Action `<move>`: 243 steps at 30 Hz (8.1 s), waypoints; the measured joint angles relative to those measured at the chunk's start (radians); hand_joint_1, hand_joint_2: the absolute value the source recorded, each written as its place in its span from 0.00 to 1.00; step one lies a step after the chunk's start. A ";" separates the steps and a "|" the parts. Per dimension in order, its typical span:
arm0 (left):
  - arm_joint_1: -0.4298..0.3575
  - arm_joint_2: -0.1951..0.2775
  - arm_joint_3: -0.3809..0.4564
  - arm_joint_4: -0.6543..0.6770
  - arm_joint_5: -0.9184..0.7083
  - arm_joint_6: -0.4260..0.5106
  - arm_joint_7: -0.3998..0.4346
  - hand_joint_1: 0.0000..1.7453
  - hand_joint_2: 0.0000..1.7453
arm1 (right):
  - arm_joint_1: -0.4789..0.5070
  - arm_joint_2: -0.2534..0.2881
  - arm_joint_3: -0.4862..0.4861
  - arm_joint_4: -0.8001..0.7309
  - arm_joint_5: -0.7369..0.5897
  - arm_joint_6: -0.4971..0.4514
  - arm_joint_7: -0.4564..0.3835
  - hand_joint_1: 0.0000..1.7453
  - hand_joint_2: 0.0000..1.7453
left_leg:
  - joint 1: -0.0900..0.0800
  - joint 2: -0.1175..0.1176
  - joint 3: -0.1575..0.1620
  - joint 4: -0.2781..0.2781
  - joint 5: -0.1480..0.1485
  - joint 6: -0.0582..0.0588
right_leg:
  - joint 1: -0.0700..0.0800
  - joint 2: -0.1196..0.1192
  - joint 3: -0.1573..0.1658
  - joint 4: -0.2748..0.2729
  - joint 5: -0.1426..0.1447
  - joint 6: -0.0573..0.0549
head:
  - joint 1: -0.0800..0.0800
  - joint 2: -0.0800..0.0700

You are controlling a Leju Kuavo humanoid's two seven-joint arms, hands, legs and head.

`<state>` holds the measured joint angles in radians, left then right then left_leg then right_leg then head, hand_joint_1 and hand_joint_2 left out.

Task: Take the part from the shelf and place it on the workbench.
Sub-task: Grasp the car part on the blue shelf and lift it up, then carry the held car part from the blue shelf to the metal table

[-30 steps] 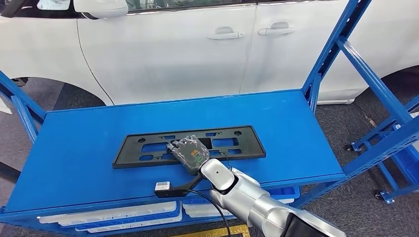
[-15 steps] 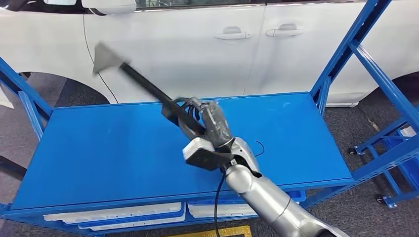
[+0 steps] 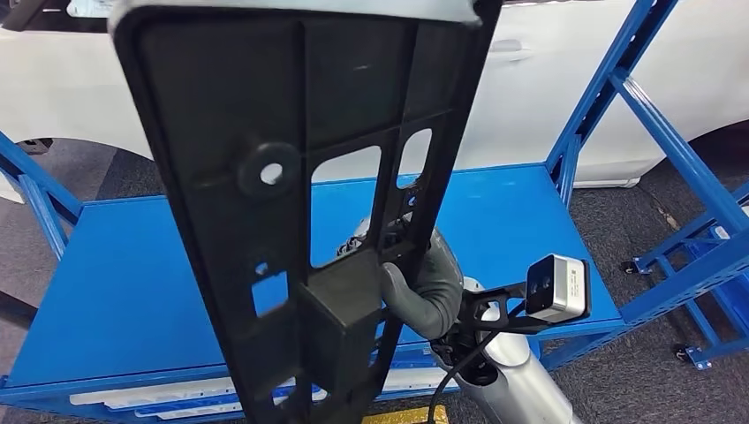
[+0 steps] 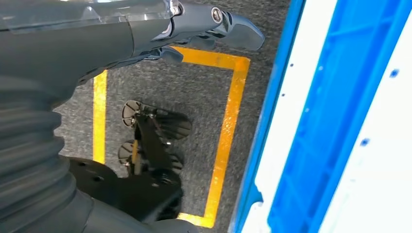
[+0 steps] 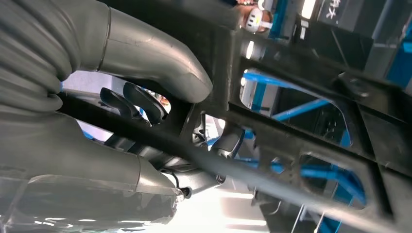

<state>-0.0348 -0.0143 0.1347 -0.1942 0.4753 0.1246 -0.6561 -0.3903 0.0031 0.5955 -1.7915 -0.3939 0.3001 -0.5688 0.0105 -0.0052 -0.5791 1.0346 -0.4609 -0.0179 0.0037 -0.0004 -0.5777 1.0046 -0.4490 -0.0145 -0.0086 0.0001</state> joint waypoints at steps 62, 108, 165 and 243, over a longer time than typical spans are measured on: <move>-0.011 0.025 0.026 0.000 -0.065 0.059 0.046 0.00 1.00 | -0.059 -0.098 -0.005 -0.109 -0.009 -0.038 -0.051 1.00 1.00 | 0.003 0.003 0.106 -0.008 -0.072 -0.006 | -0.003 -0.011 -0.094 0.008 0.087 0.014 | 0.011 0.000; 0.032 0.049 0.094 0.000 -0.067 0.210 0.261 0.00 1.00 | 0.061 -0.168 -0.111 -0.117 0.100 0.069 -0.110 1.00 1.00 | -0.003 0.066 0.014 -0.043 0.019 0.020 | -0.001 -0.050 0.041 -0.008 -0.024 0.025 | 0.015 0.000; 0.015 0.052 0.093 0.000 -0.174 0.129 0.303 0.00 1.00 | 0.054 -0.170 -0.168 -0.264 0.169 -0.089 -0.095 1.00 1.00 | 0.009 0.057 0.041 -0.046 -0.006 0.025 | -0.020 -0.002 -0.130 0.239 -0.070 0.046 | 0.029 0.000; 0.039 0.038 0.163 0.000 -0.173 0.140 0.314 0.00 1.00 | -0.035 -0.171 -0.114 -0.042 0.118 -0.026 -0.094 1.00 1.00 | 0.006 -0.023 -0.038 0.096 -0.039 -0.010 | -0.004 0.082 -0.017 0.004 0.014 -0.013 | 0.019 0.000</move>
<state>0.0038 0.0235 0.2973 -0.1946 0.3021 0.2650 -0.3417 -0.4252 -0.1679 0.4812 -1.8337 -0.2760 0.2737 -0.6626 0.0163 -0.0283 -0.6171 1.1306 -0.4994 -0.0281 -0.0002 0.0815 -0.5951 1.0091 -0.4348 -0.0276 0.0108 0.0000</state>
